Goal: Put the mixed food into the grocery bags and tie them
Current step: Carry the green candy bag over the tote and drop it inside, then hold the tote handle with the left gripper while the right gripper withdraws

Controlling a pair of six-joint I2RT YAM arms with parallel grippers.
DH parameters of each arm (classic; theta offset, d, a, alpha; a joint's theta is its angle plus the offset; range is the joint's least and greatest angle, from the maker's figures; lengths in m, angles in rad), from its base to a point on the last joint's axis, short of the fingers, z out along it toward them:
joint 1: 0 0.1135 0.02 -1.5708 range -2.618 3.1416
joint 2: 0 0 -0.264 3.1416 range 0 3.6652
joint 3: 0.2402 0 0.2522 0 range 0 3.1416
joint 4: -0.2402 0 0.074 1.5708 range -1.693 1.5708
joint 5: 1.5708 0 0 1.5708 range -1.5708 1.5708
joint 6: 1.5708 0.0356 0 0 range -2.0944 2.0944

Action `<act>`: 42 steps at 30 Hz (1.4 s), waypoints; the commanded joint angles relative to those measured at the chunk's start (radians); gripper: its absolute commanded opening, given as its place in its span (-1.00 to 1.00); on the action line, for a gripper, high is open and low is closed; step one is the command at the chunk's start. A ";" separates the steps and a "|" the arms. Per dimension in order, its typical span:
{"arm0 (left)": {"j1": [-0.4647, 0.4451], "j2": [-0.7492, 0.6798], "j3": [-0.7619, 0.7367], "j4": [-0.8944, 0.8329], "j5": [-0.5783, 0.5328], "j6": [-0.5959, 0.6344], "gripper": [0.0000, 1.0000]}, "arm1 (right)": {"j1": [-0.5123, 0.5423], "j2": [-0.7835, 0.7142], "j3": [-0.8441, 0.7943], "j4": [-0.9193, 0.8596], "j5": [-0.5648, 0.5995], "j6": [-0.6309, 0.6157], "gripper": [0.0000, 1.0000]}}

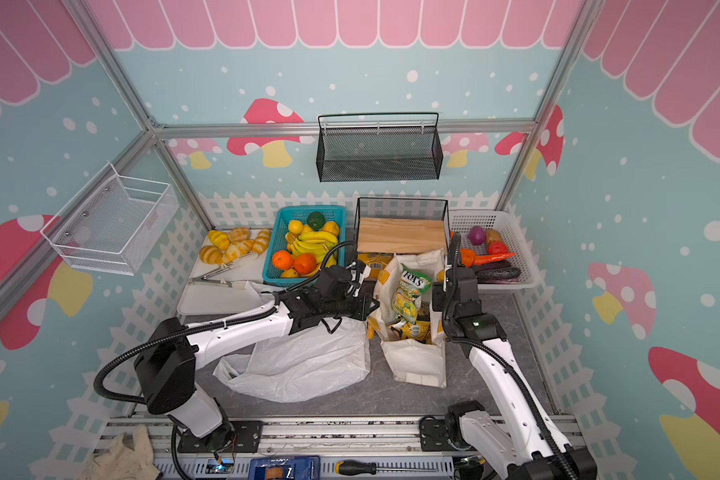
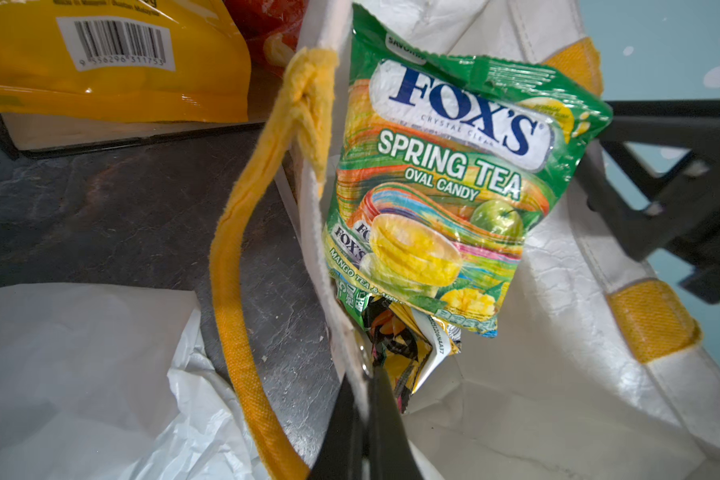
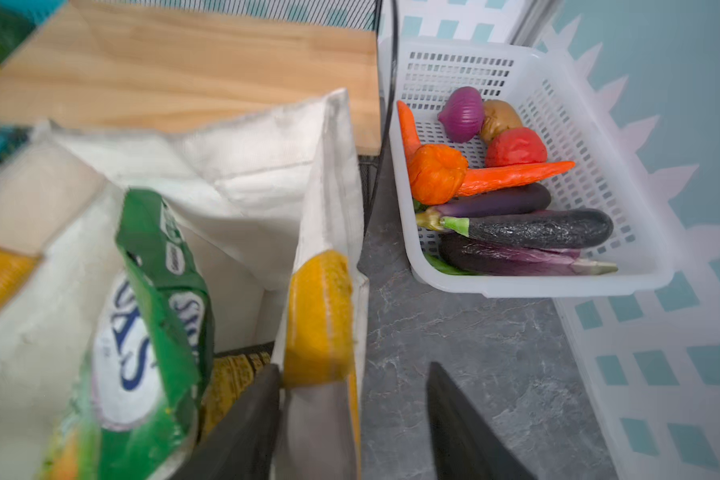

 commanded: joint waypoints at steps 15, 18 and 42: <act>-0.017 -0.229 -0.119 0.171 0.171 -0.041 -1.00 | -0.079 -0.007 0.075 0.014 -0.100 -0.048 -1.00; -0.044 -0.182 -0.074 0.095 0.234 -0.011 -1.00 | -0.080 0.015 0.106 0.030 -0.151 -0.071 -1.00; 0.011 -0.078 -0.037 0.053 0.033 -0.043 -0.88 | -0.074 0.047 0.036 0.086 -0.338 -0.065 -1.00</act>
